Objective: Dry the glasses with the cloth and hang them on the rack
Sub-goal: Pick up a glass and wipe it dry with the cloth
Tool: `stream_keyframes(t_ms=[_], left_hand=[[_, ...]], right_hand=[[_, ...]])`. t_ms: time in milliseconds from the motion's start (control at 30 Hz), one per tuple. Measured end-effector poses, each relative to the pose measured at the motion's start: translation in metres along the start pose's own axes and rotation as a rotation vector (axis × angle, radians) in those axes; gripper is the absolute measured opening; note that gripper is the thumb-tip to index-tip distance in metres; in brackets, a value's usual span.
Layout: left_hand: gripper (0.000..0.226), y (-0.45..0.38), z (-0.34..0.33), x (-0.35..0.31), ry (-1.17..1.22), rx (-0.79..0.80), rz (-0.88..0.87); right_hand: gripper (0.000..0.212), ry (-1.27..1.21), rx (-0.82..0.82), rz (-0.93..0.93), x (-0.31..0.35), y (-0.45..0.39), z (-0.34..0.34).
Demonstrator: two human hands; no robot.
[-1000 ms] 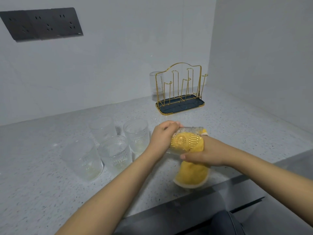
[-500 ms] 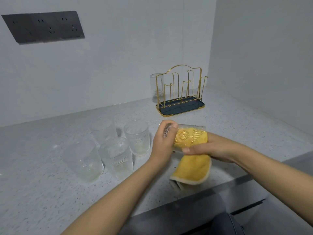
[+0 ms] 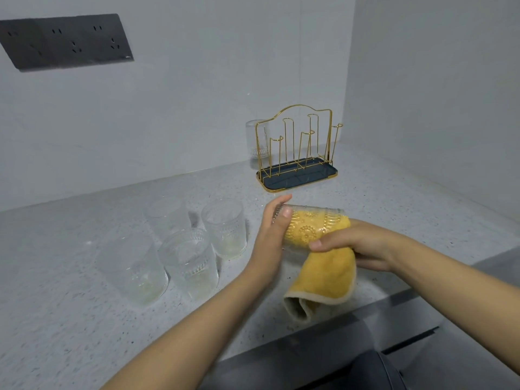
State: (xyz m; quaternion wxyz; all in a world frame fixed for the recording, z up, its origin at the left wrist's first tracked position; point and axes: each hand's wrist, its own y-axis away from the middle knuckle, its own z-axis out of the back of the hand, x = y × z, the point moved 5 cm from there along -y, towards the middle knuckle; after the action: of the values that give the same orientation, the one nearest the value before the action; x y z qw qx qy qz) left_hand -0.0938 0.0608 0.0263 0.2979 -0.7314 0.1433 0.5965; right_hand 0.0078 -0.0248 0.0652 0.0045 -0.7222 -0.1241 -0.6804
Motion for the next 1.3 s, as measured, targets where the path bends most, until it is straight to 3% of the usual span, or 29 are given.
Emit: stream_keyframes(t_ms=[100,233,367,467,567,633,767,900,1033,1133,1233,1300], left_hand=[[0.044,-0.006,0.002,-0.005,0.049,-0.079,0.145],[0.043,-0.012,0.005,-0.006,0.018,0.000,0.477],[0.041,-0.002,0.004,0.008,0.161,0.039,0.677],[0.045,0.001,0.006,0.008,0.161,0.179,0.631],[0.071,0.002,0.008,0.001,0.040,0.400,0.462],[0.088,0.005,0.001,-0.006,-0.010,0.547,0.409],[0.080,0.008,-0.011,-0.009,-0.038,0.670,0.438],[0.073,0.003,-0.007,0.001,0.150,0.505,0.501],[0.046,-0.001,-0.006,0.003,0.290,0.357,0.507],[0.057,-0.001,-0.004,0.004,0.367,0.221,0.529],[0.059,-0.001,-0.004,0.002,0.410,0.146,0.494],[0.050,-0.001,-0.001,0.001,0.463,0.090,0.473]], right_hand=[[0.041,0.206,-0.007,0.073,0.000,0.000,-0.010],[0.042,1.018,-0.124,0.193,0.004,-0.004,-0.009],[0.052,1.220,-0.032,0.266,0.010,-0.007,-0.013],[0.043,1.287,-0.063,0.284,0.019,-0.002,-0.005],[0.024,1.206,0.003,0.249,0.029,0.004,-0.007],[0.027,1.152,0.075,0.194,0.029,0.004,-0.010],[0.024,1.009,0.051,0.179,0.027,0.004,-0.006],[0.031,0.707,-0.195,0.285,0.031,0.004,0.012],[0.018,0.527,-0.509,0.426,0.023,0.008,0.029],[0.008,0.509,-0.673,0.479,0.011,0.013,0.032],[0.024,0.306,-0.805,0.467,-0.007,0.016,0.032],[0.031,0.051,-0.790,0.444,-0.015,0.017,0.032]])
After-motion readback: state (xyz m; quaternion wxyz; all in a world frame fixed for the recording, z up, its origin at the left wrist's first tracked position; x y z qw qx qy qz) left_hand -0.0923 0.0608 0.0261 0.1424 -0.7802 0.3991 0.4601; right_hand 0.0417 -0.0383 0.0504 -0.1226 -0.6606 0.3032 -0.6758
